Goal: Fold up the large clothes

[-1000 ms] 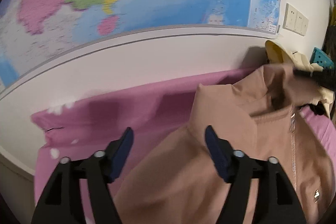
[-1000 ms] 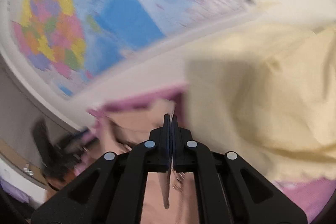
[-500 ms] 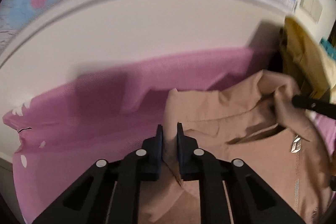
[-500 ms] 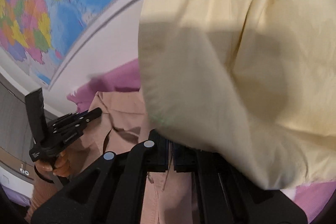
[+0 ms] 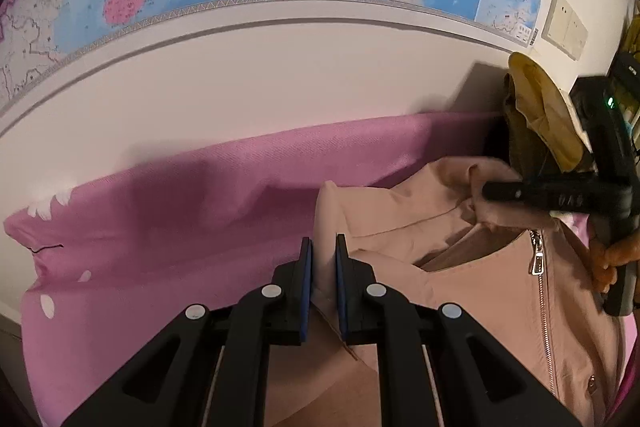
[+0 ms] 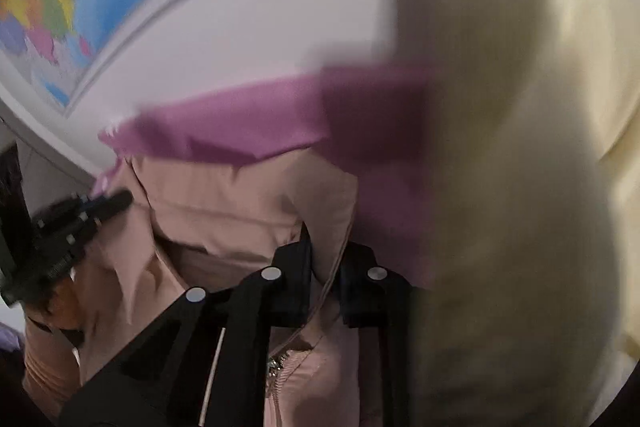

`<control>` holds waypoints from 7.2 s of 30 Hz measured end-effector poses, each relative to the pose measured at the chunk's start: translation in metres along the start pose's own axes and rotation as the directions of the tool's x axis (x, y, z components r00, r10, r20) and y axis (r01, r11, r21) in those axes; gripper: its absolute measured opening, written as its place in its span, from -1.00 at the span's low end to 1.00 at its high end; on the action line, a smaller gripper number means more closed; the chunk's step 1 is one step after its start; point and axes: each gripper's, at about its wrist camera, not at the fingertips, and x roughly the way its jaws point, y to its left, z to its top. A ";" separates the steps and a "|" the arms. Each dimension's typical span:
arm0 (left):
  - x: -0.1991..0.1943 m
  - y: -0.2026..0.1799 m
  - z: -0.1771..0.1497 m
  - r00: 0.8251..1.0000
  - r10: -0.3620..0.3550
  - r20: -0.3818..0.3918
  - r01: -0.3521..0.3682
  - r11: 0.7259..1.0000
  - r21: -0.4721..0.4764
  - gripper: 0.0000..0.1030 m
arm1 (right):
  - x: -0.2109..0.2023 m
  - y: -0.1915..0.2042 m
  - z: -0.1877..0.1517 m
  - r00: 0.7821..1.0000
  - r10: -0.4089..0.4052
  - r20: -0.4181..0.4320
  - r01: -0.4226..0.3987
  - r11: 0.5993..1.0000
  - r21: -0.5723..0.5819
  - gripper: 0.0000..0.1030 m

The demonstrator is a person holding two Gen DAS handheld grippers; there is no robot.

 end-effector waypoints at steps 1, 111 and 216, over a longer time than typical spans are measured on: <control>-0.002 -0.001 0.002 1.000 0.003 0.014 -0.003 1.000 0.003 -0.82 | -0.011 -0.001 0.003 0.999 0.003 0.051 -0.003 1.000 -0.004 -0.85; -0.126 0.089 -0.143 0.993 0.090 0.076 -0.054 0.920 -0.387 -0.87 | -0.051 0.076 -0.064 0.984 -0.032 0.173 0.070 0.974 -0.216 -0.93; -0.247 0.098 -0.226 0.745 0.666 -0.032 -0.666 0.741 -0.086 -0.13 | -0.128 0.207 -0.213 0.935 0.328 -0.135 -0.350 0.787 -0.509 -0.28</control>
